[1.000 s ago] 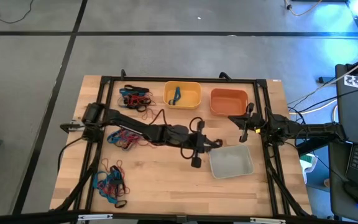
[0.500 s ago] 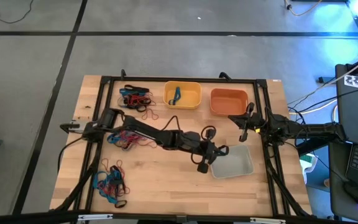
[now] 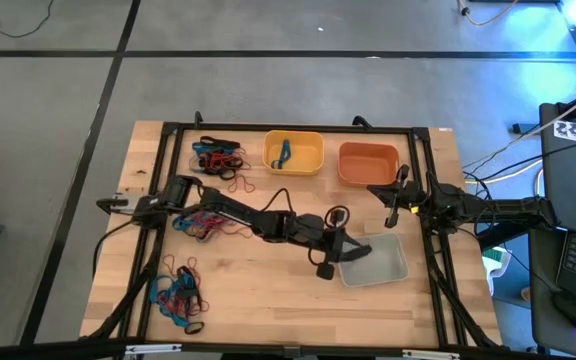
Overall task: Sort rubber bands into baskets
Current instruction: Put the black rubber band into the white bin, then put the red rubber band into the orange bin
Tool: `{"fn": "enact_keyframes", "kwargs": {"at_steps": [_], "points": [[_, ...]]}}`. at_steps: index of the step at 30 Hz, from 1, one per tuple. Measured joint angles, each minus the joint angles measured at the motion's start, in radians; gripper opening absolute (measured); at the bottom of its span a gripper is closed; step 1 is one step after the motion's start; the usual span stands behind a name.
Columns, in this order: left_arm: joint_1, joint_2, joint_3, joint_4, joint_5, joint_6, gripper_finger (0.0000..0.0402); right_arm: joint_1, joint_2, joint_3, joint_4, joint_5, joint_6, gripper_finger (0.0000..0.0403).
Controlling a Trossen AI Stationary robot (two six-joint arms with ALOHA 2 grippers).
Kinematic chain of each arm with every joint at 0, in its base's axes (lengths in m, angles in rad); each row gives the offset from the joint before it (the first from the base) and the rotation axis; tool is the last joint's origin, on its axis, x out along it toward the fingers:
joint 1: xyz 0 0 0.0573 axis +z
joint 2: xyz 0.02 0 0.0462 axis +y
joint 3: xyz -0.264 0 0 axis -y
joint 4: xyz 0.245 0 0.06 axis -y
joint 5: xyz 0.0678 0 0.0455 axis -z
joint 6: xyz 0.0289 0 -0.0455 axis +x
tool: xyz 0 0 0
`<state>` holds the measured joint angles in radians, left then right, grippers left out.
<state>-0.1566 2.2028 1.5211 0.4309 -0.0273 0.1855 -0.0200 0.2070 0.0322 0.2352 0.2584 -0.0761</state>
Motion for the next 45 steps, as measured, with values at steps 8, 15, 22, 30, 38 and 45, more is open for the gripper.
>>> {"fn": "enact_keyframes", "kwargs": {"at_steps": [8, 15, 22, 30, 38, 45], "points": [[-0.007, -0.027, -0.002, -0.059, -0.004, 0.042, 0.0143, 0.0, 0.0, 0.0, -0.002, 0.0, 0.0, 0.0005], [-0.009, -0.152, -0.001, -0.264, -0.004, 0.026, 0.0143, 0.0, 0.0, 0.0, -0.007, 0.0, 0.0, 0.0005], [-0.009, -0.272, -0.002, -0.596, -0.027, -0.032, 0.0143, 0.0, 0.0, 0.0, -0.007, 0.0, 0.008, 0.0005], [-0.014, -0.391, -0.088, -0.87, -0.04, -0.135, 0.0143, 0.0, 0.0, 0.0, -0.007, 0.0, 0.008, 0.0005], [-0.015, -0.532, -0.288, -0.963, -0.067, -0.248, 0.0143, 0.0, 0.0, 0.0, -0.006, -0.001, 0.008, 0.0005], [-0.015, -0.602, -0.444, -1.103, -0.067, -0.377, 0.0143, 0.0, 0.0, 0.0, -0.006, -0.001, 0.022, 0.0005]]}}
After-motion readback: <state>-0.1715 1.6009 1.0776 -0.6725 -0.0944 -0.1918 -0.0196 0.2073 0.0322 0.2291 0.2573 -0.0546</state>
